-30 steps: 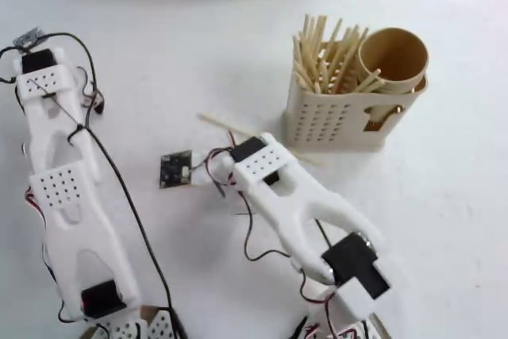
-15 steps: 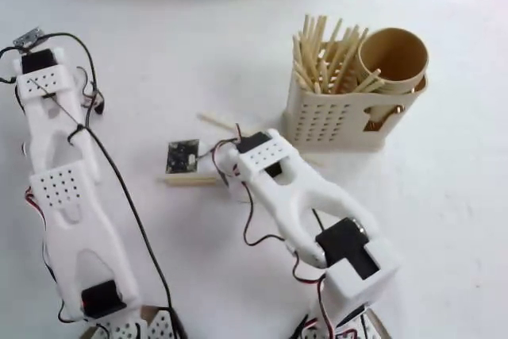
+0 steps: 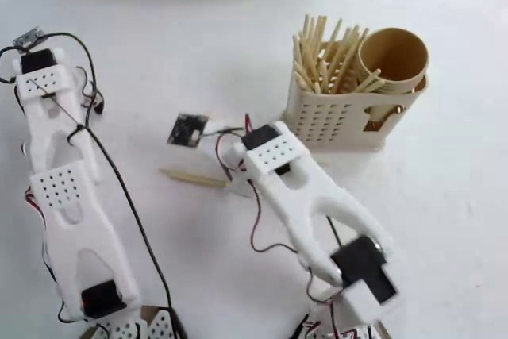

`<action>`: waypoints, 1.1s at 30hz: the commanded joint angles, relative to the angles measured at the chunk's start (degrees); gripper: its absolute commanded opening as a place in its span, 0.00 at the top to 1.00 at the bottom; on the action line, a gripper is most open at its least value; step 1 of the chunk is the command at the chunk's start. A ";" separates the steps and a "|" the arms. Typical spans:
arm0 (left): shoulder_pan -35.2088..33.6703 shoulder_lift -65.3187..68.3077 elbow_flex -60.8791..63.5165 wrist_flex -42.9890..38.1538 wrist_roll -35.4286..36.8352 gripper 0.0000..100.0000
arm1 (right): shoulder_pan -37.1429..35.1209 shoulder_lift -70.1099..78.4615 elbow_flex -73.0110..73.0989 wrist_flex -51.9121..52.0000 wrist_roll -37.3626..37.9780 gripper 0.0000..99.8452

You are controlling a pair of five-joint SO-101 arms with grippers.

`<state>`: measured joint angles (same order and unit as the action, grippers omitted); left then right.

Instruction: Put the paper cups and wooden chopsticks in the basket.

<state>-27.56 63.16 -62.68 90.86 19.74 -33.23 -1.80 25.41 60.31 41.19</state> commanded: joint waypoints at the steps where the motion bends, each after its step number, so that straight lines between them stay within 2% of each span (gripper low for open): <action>1: -0.13 -0.75 -2.73 -0.35 0.53 0.84 | 0.84 -13.76 -0.53 3.65 -6.07 0.98; 5: -0.13 -0.75 -2.73 -0.26 0.53 0.84 | 0.84 -25.45 -0.62 6.73 -9.05 0.98; 7: -0.13 -0.75 -2.73 -0.26 0.53 0.84 | 0.31 -27.38 -0.62 8.66 -6.42 0.97; 9: -0.13 -0.75 -2.73 -0.26 0.53 0.84 | -1.01 -26.77 -0.53 10.68 -2.11 0.91; 12: -0.13 -0.75 -2.73 -0.26 0.53 0.84 | -2.24 -21.85 -0.09 8.57 -2.20 0.81; 15: -0.13 -0.75 -2.73 -0.26 0.53 0.84 | -3.82 -14.02 -0.09 2.86 -2.90 0.76; 21: -0.13 -0.75 -2.90 -0.26 0.53 0.84 | -3.56 2.95 -0.09 -6.99 -0.88 0.75; 33: -0.13 -0.75 -2.90 -0.26 0.53 0.84 | -3.82 14.20 -0.18 -9.98 0.09 0.76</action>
<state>-27.56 63.16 -62.68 90.86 19.74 -37.10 11.82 25.67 50.99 41.01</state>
